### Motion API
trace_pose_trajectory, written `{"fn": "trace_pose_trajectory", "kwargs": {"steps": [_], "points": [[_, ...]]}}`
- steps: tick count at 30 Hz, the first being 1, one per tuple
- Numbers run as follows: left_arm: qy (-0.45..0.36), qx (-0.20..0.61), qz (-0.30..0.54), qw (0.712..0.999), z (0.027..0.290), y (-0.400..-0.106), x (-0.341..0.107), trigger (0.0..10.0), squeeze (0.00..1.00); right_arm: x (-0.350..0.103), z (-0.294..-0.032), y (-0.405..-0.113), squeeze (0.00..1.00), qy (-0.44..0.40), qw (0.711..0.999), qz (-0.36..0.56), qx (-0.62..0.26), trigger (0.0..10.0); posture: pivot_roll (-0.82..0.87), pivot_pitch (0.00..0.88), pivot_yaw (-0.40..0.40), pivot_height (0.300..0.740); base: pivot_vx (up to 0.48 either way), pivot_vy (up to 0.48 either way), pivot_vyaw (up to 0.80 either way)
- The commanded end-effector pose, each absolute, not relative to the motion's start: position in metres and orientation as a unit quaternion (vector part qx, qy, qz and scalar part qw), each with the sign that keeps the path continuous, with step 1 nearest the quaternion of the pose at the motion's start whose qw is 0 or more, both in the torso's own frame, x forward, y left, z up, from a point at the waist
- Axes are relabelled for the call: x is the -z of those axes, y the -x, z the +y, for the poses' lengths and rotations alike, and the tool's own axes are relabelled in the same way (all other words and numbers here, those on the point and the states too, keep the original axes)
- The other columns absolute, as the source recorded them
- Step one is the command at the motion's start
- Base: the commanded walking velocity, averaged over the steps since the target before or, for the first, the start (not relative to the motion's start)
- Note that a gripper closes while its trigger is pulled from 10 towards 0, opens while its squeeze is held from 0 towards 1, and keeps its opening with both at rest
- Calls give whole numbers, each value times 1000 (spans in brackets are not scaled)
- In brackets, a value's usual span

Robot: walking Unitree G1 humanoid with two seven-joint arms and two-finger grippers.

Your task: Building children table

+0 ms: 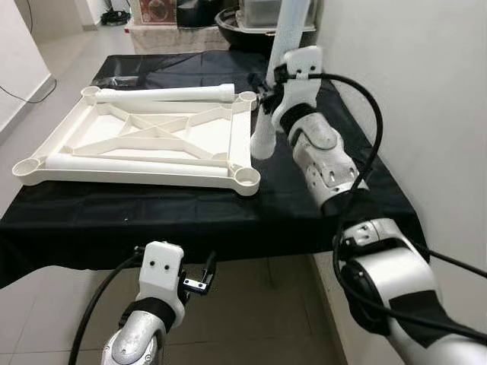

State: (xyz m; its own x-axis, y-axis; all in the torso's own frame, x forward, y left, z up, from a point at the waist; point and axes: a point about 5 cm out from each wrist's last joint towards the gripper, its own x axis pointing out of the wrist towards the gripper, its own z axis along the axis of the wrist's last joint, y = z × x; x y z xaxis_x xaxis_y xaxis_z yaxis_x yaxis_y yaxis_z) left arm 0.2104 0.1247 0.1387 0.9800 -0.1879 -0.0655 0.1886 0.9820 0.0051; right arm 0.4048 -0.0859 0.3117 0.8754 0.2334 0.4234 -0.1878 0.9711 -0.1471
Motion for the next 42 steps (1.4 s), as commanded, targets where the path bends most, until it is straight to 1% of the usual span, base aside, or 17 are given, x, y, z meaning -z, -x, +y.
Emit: {"fn": "trace_pose_trajectory", "kwargs": {"steps": [1,4,7,8,11,20,21,24,29,32,33,34,35,36,38,42], "points": [[-2,91,26,995,122,-206,-143,10000,0,-315,-70,-402,0,89,958,-254,-101,10000,66,170,-35,740,0,0,0],[-1,94,18,995,118,-205,-148,10000,0,-313,-49,-397,0,134,944,-281,-113,10000,69,185,-38,740,0,0,0],[-1,95,17,995,118,-205,-149,10000,0,-312,-46,-397,0,139,942,-284,-115,10000,69,185,-38,740,0,0,0],[-1,96,12,995,116,-203,-153,10000,0,-310,-38,-395,0,151,938,-289,-121,10000,73,216,-45,740,0,0,0],[-1,96,-4,995,114,-200,-164,10000,0,-303,-20,-392,0,164,932,-291,-142,10000,84,250,-58,740,0,0,0],[-7,78,-3,997,119,-193,-168,10000,0,-298,-7,-390,0,171,927,-296,-152,10000,82,270,-65,740,0,0,0],[-7,77,-4,997,119,-192,-168,10000,0,-299,-4,-388,0,182,920,-309,-156,10000,81,269,-65,740,0,0,0],[-9,75,-3,997,119,-192,-168,10000,0,-300,-3,-386,0,196,913,-324,-152,10000,81,269,-65,740,0,0,0],[-8,77,5,997,118,-190,-166,10000,0,-311,-7,-390,0,180,920,-320,-137,10000,79,259,-65,740,0,0,0],[-10,77,7,997,118,-190,-166,10000,0,-309,-6,-391,0,201,917,-315,-136,10000,76,259,-65,740,0,0,0],[-10,78,8,997,118,-190,-166,10000,0,-302,-1,-390,0,226,911,-311,-147,10000,75,260,-65,740,0,0,0],[-10,78,8,997,118,-190,-166,10000,0,-302,-1,-390,0,226,911,-311,-147,10000,75,260,-65,740,0,0,0],[-11,77,8,997,119,-190,-166,10000,0,-296,2,-390,0,246,907,-304,-156,10000,75,260,-65,740,0,0,0],[-11,77,8,997,119,-190,-166,10000,0,-296,2,-390,0,246,907,-304,-156,10000,75,260,-65,740,0,0,0],[-11,77,7,997,118,-190,-166,10000,0,-281,8,-387,0,272,899,-290,-184,10000,74,264,-65,740,0,0,0],[-11,76,5,997,118,-191,-167,10000,0,-274,11,-386,0,286,894,-284,-197,10000,74,266,-63,740,0,0,0]]}}
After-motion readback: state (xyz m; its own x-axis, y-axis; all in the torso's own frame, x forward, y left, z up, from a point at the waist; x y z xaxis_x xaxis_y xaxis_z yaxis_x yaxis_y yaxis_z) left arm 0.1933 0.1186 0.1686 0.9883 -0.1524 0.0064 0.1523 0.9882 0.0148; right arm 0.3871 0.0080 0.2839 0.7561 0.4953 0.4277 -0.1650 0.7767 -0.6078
